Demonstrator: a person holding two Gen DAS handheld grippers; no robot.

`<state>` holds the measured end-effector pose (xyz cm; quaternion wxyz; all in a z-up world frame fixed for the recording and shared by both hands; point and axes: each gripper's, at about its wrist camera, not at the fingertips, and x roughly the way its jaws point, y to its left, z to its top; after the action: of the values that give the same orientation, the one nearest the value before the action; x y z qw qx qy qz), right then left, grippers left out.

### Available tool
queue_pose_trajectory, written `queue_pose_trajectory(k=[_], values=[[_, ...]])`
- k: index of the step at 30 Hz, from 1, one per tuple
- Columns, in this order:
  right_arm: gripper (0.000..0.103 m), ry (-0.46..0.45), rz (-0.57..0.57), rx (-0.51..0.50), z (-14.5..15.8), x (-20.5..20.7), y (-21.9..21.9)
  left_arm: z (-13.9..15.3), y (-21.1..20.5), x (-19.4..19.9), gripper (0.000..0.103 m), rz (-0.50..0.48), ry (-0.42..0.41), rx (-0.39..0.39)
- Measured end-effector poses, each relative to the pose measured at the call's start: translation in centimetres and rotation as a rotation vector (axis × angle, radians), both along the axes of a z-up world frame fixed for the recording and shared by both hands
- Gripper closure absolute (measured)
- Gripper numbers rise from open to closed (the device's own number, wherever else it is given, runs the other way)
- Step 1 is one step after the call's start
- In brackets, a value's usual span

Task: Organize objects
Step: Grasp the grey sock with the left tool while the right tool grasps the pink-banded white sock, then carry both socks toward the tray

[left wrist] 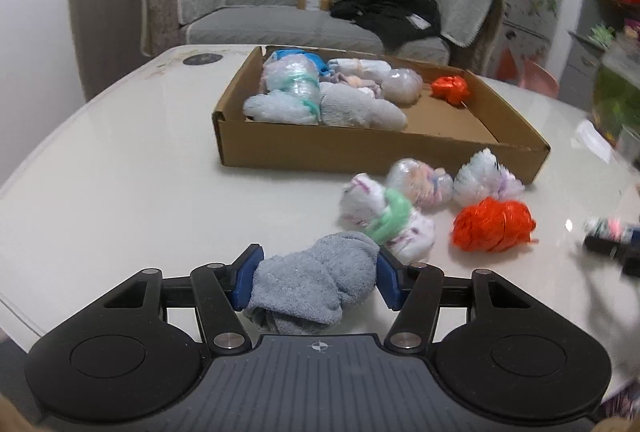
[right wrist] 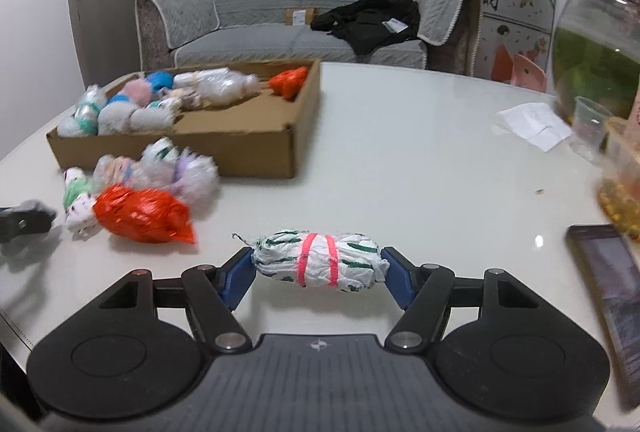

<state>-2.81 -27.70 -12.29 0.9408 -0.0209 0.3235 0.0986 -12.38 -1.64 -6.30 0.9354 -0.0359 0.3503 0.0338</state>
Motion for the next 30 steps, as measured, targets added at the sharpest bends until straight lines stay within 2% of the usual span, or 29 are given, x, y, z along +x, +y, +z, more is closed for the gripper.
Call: queue_pose_trajectory(k=[3,6,8,13,17,22,24,30], values=[[0.038,-0.028,0.01,-0.008,1.7,0.6,-1.1,1.5,1.0,0.2,0.038,-0.063,0.001,0.04],[0.038,-0.081,0.035,-0.025,4.1,1.6,-1.8,4.7,2.0,2.0,0.038,-0.134,-0.035,0.081],[0.038,-0.117,0.081,-0.025,6.1,2.8,-1.9,7.3,2.2,3.4,0.038,-0.177,-0.091,0.138],[0.038,-0.191,0.224,-0.049,10.5,6.2,-1.1,12.8,1.1,8.1,0.038,-0.327,-0.163,0.239],[0.038,-0.207,0.327,-0.055,12.6,9.5,0.2,14.7,-0.7,12.7,0.037,-0.432,-0.117,0.267],[0.038,-0.144,0.427,-0.047,13.6,14.1,1.8,14.4,-3.5,18.1,0.036,-0.578,0.006,0.254],[0.038,-0.115,0.467,-0.048,13.3,15.7,2.6,13.3,-4.7,20.0,0.036,-0.615,0.046,0.263],[0.038,-0.023,0.552,-0.097,10.5,19.4,5.0,9.0,-6.9,24.0,0.037,-0.683,0.159,0.211]])
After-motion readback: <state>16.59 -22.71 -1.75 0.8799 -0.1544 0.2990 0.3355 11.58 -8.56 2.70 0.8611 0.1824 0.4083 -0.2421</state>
